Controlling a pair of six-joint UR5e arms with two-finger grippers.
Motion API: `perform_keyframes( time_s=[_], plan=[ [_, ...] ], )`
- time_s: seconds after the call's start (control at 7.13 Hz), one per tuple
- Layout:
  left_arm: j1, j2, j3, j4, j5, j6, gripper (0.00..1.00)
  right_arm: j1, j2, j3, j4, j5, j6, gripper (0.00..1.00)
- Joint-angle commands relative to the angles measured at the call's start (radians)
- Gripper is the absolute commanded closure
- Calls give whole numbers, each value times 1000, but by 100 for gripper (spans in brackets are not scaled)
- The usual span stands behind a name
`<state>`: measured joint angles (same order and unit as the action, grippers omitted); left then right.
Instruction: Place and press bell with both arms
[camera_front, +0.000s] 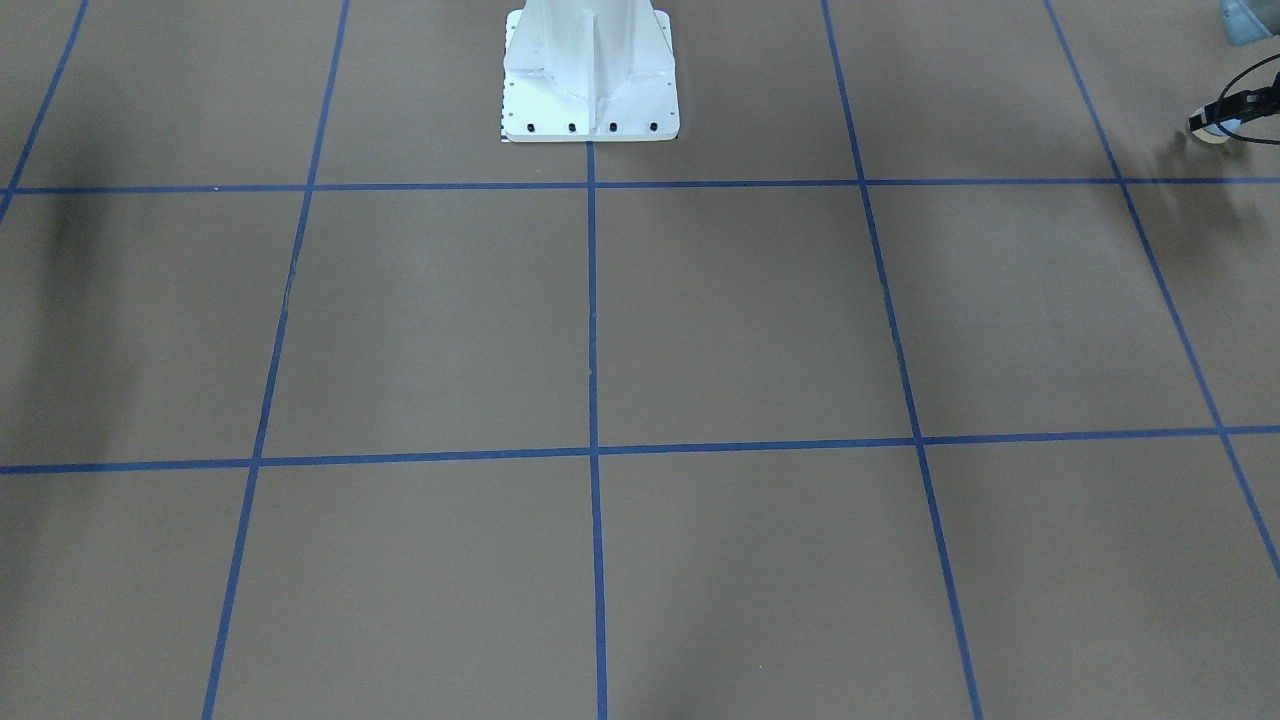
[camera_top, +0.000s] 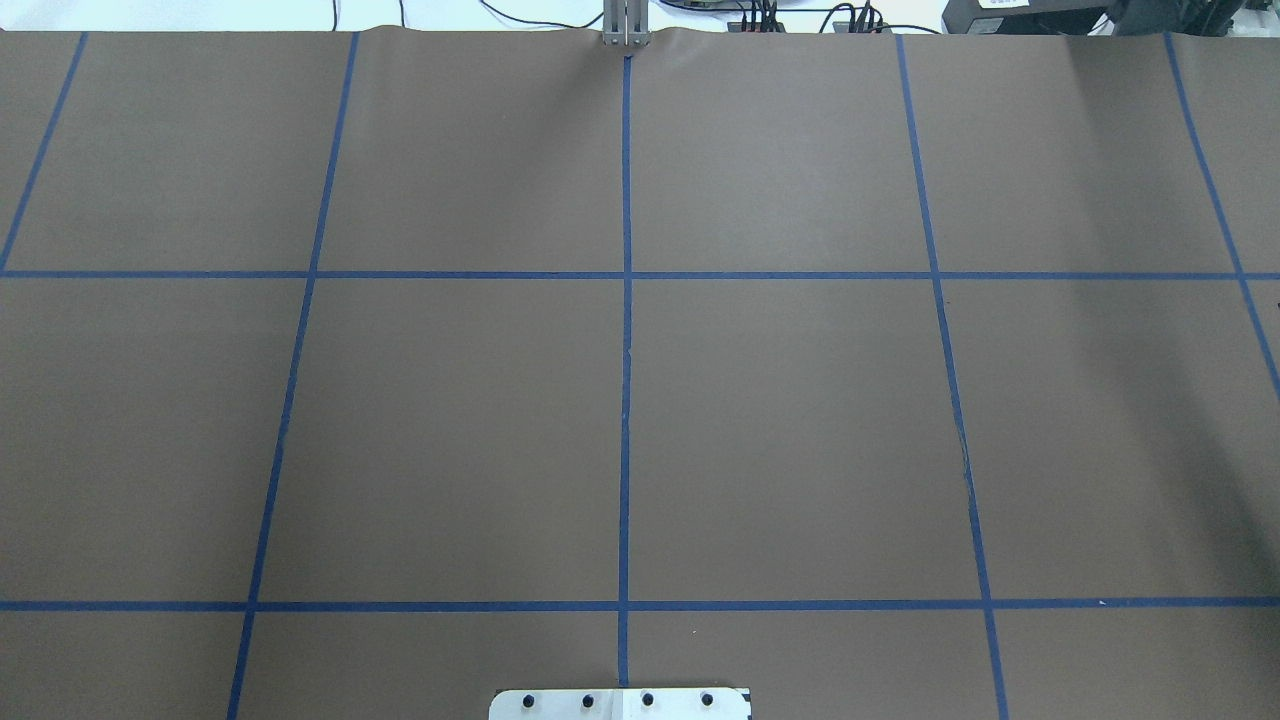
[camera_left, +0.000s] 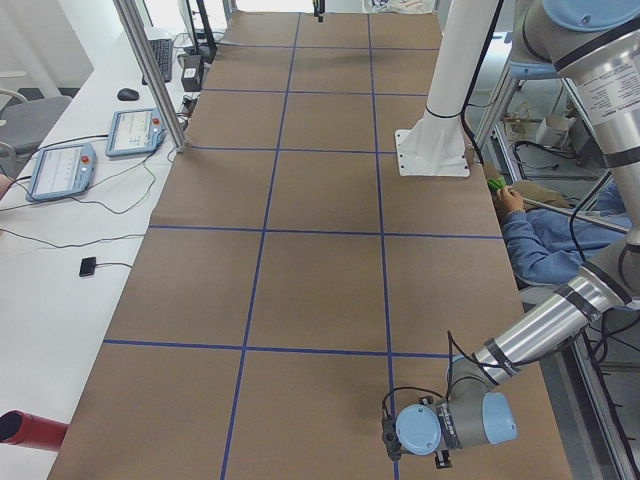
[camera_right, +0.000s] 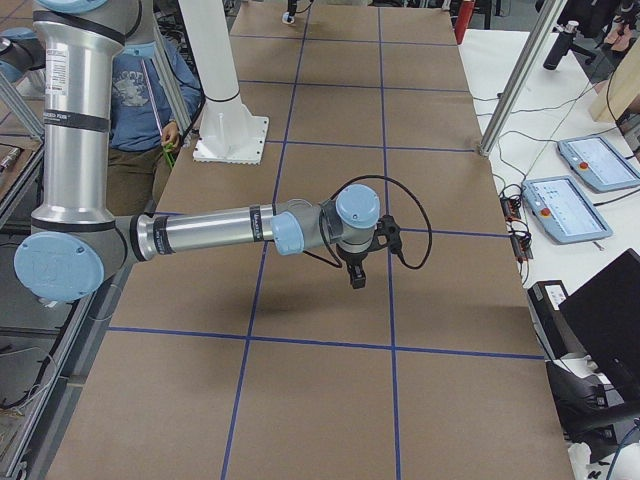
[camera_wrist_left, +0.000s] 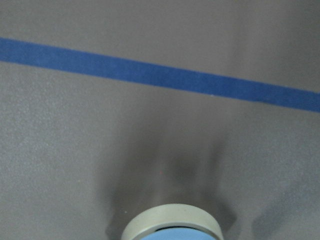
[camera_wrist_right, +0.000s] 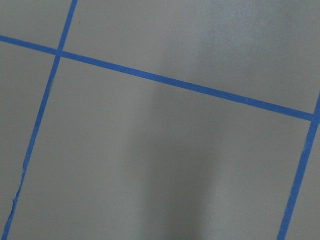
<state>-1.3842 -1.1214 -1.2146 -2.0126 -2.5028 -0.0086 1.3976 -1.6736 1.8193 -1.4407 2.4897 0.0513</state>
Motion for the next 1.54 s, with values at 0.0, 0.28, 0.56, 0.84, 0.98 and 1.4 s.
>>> perform_keyframes(
  time_s=[0.0,0.28,0.56,0.84,0.98,1.4],
  plan=[
    [1,0,1,0,1,-2,14,0,0,0,0,0,-1,0],
    [1,-2,0,0,1,-14,87,0,-2,0,0,2,-1,0],
    [11,-26,-25,-2,-42,-27,100,0,0,0,0,2,-1,0],
    [40,-17,-258,213,-94,-42,100,0,0,-3,-1,2,1,0],
    [39,-18,-411,391,-91,-42,100,0,2,-5,-1,2,1,0],
    [42,-157,-640,683,-94,-71,100,-2,5,-9,-1,-2,-1,0]
  ],
)
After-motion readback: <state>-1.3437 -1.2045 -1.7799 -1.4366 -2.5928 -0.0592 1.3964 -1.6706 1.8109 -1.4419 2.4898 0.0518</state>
